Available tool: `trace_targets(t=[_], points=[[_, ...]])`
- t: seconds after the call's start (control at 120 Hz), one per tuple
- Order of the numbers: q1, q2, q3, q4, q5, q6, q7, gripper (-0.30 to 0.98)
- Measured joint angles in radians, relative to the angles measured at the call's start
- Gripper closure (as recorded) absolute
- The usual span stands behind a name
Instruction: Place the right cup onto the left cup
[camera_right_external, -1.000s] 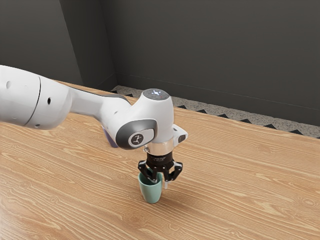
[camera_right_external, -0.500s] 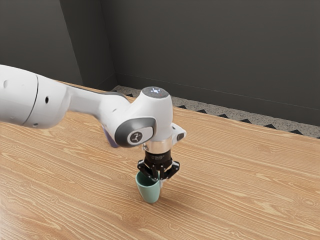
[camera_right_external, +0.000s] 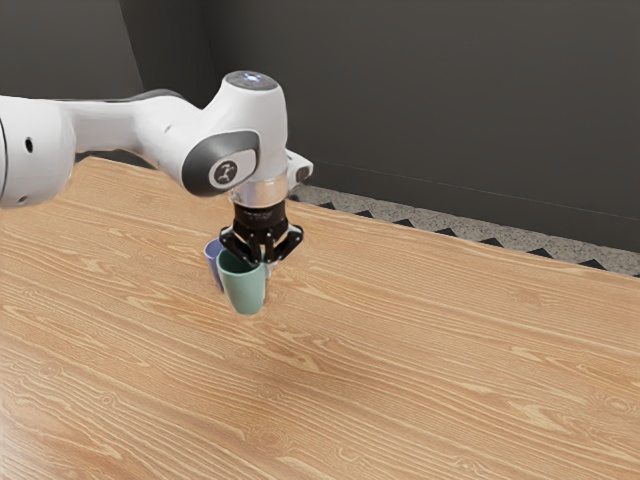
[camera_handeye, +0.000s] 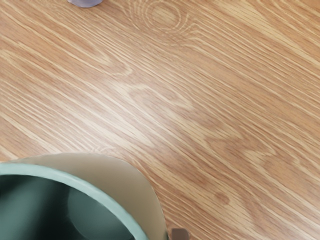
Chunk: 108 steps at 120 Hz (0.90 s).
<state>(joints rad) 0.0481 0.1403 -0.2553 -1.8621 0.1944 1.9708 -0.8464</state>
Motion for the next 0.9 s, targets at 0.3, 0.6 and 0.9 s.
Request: trace_targets(t=[0.3, 0.6, 0.9], points=[[-0.006, 0.009, 0.073, 0.081, 0.002, -0.061, 0.139, 0.78], [-0.003, 0.053, 0.147, 0.171, 0.007, -0.085, 0.282, 0.79], [0.000, 0.150, 0.152, 0.296, 0.033, -0.090, 0.408, 0.79]])
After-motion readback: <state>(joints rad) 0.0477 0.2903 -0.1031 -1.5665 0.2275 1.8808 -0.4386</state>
